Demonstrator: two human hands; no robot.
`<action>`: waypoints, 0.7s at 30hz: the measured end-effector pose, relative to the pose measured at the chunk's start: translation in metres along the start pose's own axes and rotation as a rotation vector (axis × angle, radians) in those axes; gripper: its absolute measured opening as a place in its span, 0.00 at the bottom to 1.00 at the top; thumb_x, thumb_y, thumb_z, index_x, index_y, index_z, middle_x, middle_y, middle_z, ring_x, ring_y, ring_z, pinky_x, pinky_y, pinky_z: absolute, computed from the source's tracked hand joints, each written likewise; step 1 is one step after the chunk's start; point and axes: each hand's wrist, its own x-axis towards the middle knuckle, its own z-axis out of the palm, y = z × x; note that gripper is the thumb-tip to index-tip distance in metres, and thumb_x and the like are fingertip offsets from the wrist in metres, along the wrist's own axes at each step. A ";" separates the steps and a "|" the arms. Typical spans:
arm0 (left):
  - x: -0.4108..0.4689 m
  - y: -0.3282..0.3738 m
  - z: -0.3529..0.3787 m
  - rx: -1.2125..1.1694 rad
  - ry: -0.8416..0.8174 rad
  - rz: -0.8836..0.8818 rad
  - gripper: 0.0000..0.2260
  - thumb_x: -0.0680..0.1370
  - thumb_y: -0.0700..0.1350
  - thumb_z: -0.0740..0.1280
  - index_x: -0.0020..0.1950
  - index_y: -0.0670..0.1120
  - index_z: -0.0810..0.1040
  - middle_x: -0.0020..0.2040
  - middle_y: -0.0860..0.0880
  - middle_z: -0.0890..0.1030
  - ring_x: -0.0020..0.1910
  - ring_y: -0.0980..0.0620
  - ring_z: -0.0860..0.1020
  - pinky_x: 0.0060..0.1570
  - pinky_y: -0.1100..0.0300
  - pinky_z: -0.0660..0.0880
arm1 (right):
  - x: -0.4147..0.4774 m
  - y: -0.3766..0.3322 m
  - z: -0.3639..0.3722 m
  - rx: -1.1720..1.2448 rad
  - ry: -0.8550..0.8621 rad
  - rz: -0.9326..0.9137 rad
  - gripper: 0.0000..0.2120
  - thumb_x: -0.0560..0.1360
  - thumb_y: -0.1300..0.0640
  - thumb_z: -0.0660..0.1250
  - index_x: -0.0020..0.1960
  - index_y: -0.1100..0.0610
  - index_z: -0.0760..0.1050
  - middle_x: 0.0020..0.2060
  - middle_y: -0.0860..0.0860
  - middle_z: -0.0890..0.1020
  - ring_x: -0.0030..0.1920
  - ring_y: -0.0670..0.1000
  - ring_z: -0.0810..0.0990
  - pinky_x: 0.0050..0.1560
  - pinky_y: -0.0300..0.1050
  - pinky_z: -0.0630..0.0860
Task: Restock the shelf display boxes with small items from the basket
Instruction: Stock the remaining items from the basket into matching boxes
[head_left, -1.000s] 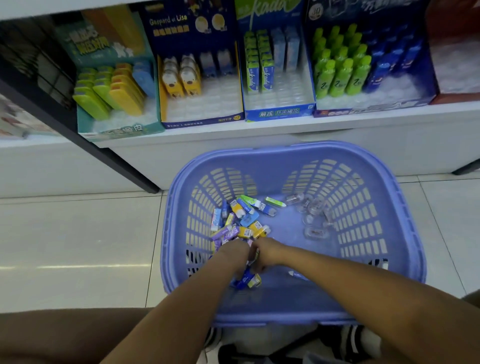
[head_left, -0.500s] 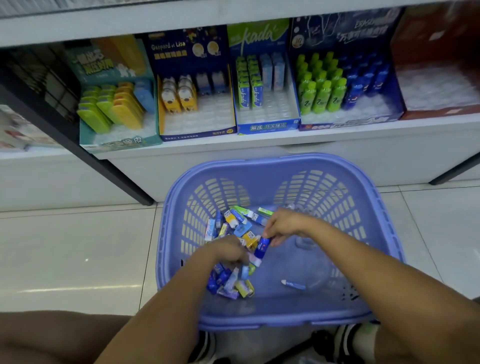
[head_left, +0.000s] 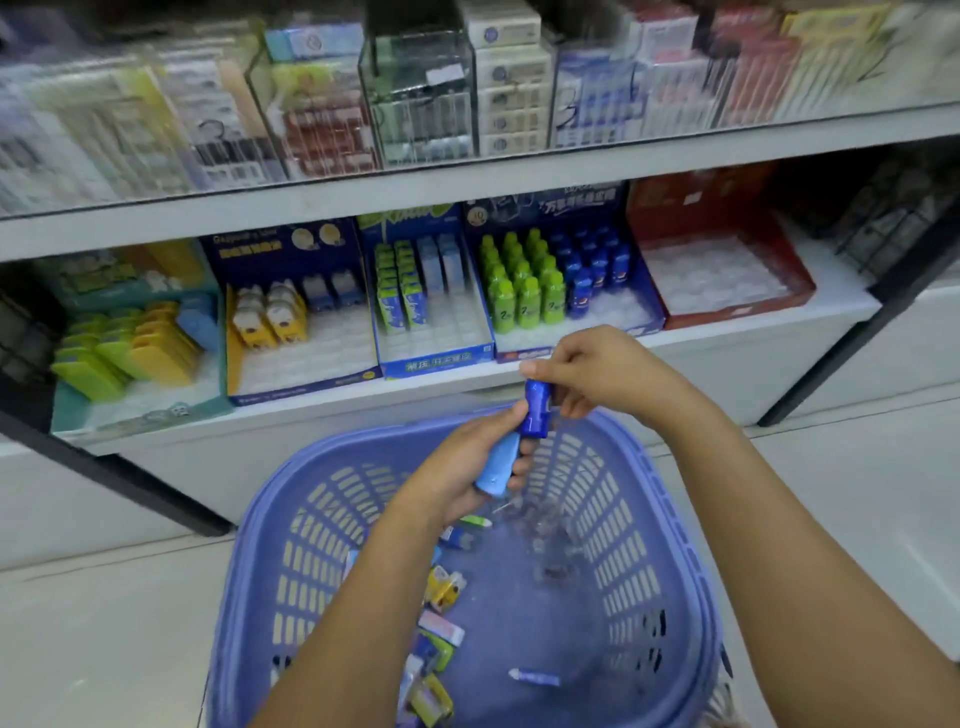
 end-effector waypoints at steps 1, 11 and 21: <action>0.003 0.005 0.005 -0.051 -0.033 0.006 0.17 0.73 0.54 0.63 0.50 0.42 0.77 0.29 0.51 0.71 0.24 0.57 0.66 0.21 0.67 0.64 | -0.003 -0.004 -0.007 0.064 -0.012 -0.018 0.12 0.73 0.53 0.70 0.41 0.62 0.76 0.33 0.57 0.81 0.26 0.48 0.79 0.27 0.35 0.75; 0.016 0.021 0.026 -0.147 -0.237 0.071 0.19 0.75 0.57 0.60 0.46 0.45 0.83 0.32 0.53 0.72 0.26 0.58 0.68 0.23 0.68 0.66 | -0.007 -0.011 -0.042 0.377 -0.083 -0.108 0.06 0.72 0.61 0.70 0.48 0.62 0.80 0.30 0.50 0.80 0.28 0.43 0.75 0.31 0.32 0.73; 0.028 0.025 0.026 -0.238 -0.100 0.091 0.18 0.73 0.57 0.61 0.42 0.44 0.83 0.31 0.52 0.72 0.24 0.58 0.68 0.20 0.67 0.65 | 0.006 -0.004 -0.042 0.384 -0.018 -0.115 0.08 0.71 0.60 0.72 0.49 0.62 0.79 0.36 0.55 0.82 0.34 0.46 0.79 0.34 0.34 0.75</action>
